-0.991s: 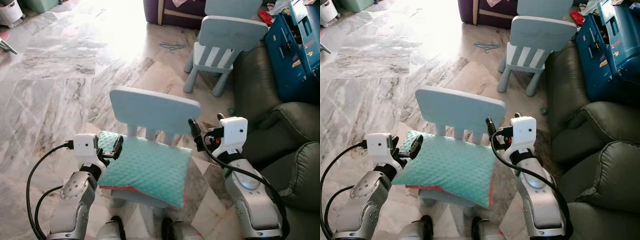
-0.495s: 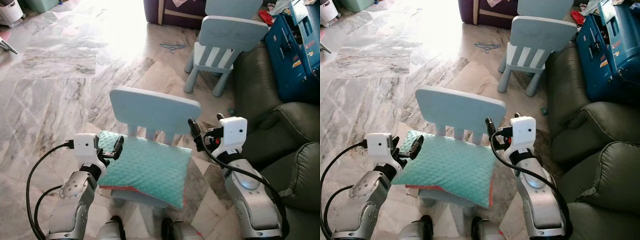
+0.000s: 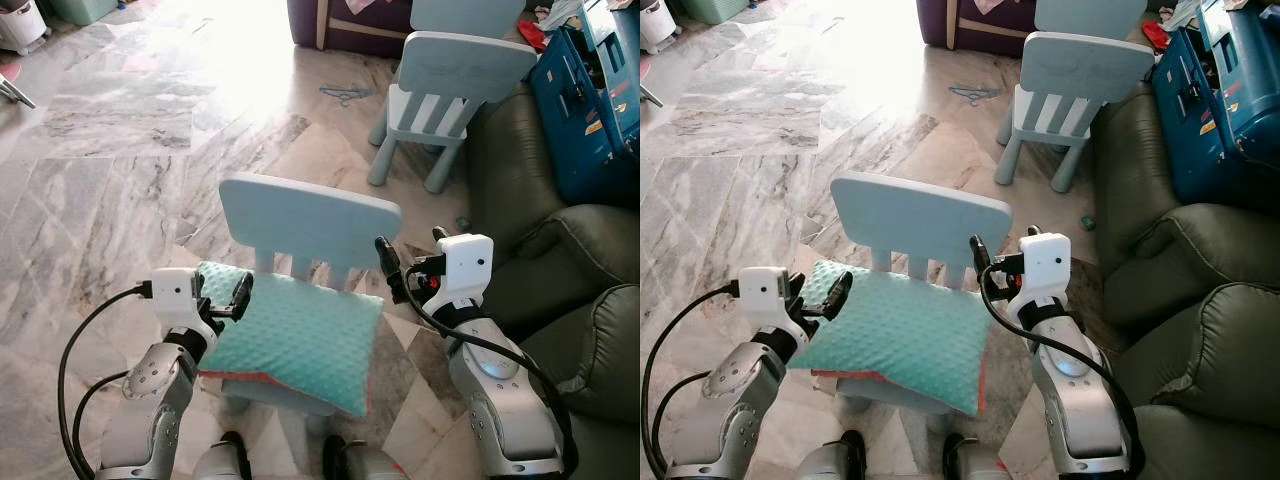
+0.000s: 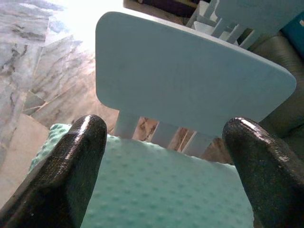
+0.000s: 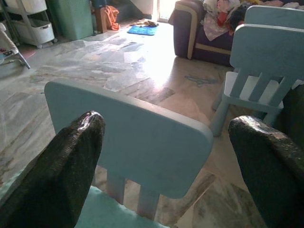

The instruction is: Move the pillow to the sofa

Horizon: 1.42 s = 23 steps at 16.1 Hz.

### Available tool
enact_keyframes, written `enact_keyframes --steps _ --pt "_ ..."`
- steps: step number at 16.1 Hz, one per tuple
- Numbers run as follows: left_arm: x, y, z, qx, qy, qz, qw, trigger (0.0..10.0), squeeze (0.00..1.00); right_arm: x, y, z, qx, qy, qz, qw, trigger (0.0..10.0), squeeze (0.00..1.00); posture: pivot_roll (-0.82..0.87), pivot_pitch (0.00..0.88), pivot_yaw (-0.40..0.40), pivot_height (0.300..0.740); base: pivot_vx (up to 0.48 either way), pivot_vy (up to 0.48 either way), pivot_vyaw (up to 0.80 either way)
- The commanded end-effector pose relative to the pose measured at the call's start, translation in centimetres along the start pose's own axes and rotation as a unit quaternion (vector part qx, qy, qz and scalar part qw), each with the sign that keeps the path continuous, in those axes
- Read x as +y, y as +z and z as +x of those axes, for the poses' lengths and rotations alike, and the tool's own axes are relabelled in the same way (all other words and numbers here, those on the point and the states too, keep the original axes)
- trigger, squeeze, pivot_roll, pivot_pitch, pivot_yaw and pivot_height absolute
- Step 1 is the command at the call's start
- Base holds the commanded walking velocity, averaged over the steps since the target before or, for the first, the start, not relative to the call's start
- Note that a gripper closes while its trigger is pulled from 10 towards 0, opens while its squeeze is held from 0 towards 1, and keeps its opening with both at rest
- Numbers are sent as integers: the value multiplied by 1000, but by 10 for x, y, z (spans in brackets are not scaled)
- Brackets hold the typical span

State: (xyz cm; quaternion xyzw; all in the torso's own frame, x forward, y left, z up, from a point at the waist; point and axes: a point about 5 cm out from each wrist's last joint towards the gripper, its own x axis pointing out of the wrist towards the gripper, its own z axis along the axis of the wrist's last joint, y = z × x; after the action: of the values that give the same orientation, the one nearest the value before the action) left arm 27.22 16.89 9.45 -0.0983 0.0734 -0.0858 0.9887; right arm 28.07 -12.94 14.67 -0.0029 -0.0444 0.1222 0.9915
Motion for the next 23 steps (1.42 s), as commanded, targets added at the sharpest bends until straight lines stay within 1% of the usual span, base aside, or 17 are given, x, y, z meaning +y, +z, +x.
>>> enact_keyframes --steps 1,10,15,16,17,19,20,23 --pt "-1 -4 -3 8 -1 1 1000 10000 0 -1 -1 -3 4 0 2 1000 10000 0 -25 240 -60 740 0 0 0" --pt "-4 -4 -2 9 -7 -2 1000 10000 0 -1 -1 -2 6 -1 1 1000 10000 0 -29 242 -60 740 0 0 0" --pt "-4 -1 -3 -1 -5 -1 1000 10000 0 -2 -2 -3 6 -3 4 1000 10000 0 -28 243 -59 740 0 0 0" --pt "-1 9 -4 -43 2 35 998 10000 0 -4 -6 -6 13 -8 4 1000 10000 0 -28 244 -60 740 0 0 0" --pt "3 16 -7 -72 9 62 995 10000 0 -8 -9 -8 21 -14 10 1000 10000 0 -26 245 -59 740 0 0 0" --pt "11 8 -13 -59 25 71 995 10000 0 -11 -11 -12 24 -14 7 1000 10000 0 -27 247 -59 740 0 0 0" --pt "13 3 -19 -50 26 77 995 10000 0 -14 -13 -17 30 -13 4 999 10000 0 -27 252 -59 740 0 0 0" --pt "9 -7 -33 -36 14 83 996 10000 0 -20 -18 -26 43 -16 0 999 10000 0 -23 258 -57 740 0 0 0"
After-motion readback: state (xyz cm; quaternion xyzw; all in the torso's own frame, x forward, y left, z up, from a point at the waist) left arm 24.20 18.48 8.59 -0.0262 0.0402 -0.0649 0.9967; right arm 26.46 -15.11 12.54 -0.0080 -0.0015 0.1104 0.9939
